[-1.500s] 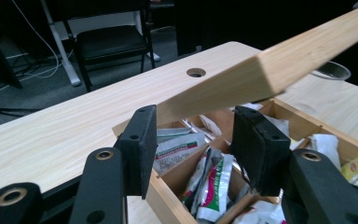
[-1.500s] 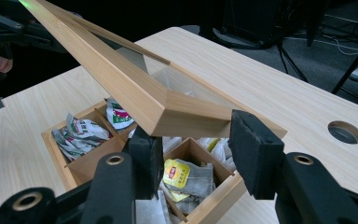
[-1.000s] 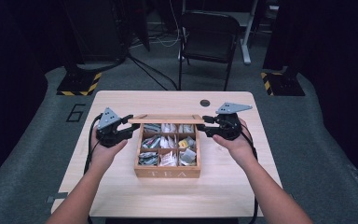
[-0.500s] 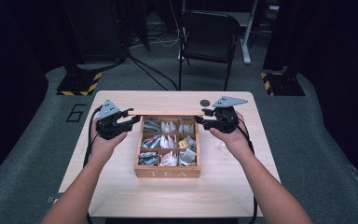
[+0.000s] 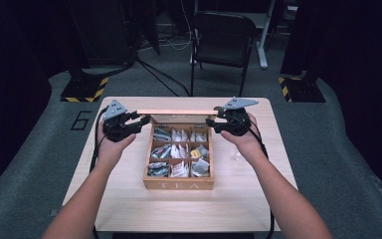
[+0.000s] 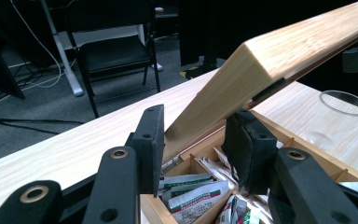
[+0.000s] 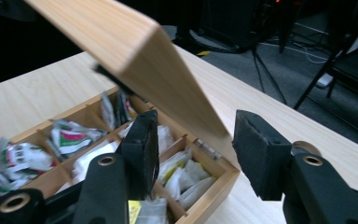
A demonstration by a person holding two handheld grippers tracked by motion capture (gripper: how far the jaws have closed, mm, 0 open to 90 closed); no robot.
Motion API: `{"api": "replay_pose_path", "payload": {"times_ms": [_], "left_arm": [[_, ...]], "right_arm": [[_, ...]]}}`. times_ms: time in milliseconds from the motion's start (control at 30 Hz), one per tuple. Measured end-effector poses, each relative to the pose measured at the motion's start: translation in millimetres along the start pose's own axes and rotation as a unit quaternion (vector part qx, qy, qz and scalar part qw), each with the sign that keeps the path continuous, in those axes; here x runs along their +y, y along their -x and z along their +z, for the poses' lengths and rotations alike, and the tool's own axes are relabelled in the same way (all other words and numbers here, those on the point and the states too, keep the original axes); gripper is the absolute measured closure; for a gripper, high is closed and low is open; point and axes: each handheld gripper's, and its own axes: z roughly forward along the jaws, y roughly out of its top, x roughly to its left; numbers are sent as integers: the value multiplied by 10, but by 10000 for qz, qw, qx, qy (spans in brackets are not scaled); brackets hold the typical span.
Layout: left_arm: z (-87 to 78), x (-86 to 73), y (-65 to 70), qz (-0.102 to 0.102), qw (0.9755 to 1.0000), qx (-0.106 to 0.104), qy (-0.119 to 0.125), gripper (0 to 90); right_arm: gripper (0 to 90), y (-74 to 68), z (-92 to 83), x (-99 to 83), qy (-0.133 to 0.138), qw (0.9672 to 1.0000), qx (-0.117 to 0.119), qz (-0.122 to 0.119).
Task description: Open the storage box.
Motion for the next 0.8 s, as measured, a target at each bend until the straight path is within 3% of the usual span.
{"api": "replay_pose_path", "payload": {"times_ms": [267, 600, 800], "left_arm": [[39, 34, -30, -74, 9999, 32, 71, 592], [85, 49, -77, -172, 9996, 40, 205, 595], [121, 38, -113, -269, 9992, 23, 308, 592]], "right_arm": [[539, 91, 81, -17, 26, 9998, 13, 178], [591, 172, 123, -13, 185, 9995, 106, 219], [601, 187, 134, 41, 94, 9997, 82, 224]]}}
